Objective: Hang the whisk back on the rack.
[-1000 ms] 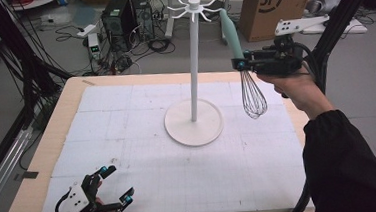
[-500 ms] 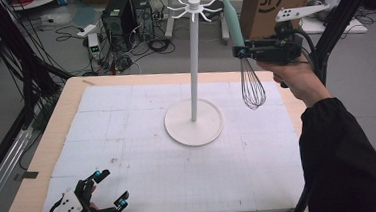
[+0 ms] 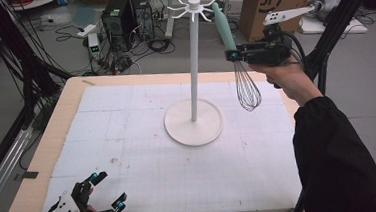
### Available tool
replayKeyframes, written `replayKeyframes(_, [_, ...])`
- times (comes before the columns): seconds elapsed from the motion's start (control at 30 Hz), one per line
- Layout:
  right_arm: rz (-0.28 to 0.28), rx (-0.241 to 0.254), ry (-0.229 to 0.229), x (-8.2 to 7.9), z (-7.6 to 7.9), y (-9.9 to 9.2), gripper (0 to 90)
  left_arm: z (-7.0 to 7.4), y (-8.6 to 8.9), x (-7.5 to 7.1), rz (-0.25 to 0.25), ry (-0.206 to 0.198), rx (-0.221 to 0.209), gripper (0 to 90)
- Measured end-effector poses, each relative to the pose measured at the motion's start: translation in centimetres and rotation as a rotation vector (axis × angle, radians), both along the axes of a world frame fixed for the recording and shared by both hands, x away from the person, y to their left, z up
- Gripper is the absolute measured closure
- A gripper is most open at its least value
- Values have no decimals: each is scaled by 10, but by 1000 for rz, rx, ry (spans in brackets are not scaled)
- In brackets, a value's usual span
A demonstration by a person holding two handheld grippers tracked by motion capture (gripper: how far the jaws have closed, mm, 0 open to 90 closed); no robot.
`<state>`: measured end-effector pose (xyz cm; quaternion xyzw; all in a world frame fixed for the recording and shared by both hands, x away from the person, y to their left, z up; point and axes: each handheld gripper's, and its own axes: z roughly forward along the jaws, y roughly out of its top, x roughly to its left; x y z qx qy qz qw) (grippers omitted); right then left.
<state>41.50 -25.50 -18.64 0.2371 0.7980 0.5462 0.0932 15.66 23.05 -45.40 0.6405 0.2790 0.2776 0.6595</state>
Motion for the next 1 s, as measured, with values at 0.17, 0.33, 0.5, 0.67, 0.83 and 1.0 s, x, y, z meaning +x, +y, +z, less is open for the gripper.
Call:
replayKeyframes(0.17, [9, 4, 6, 3, -3, 7, 690, 0, 1, -1, 2, 2, -3, 149])
replayKeyframes(0.33, [7, 4, 3, 5, -5, 10, 690, 0, 2, -3, 6, 0, 5, 149])
replayKeyframes(0.5, [12, 1, 17, 4, -12, 13, 689, 0, 3, -3, 6, -3, 9, 149])
replayKeyframes(0.67, [16, 27, 17, 2, -15, 14, 688, 1, 2, -3, 0, -3, 8, 149])
replayKeyframes(0.83, [22, 36, 16, 1, -16, 16, 678, 1, 0, -2, -4, -3, 4, 149])
replayKeyframes(1.0, [26, 62, 4, -3, -18, 16, 549, 1, 0, 0, -10, -5, 3, 149])
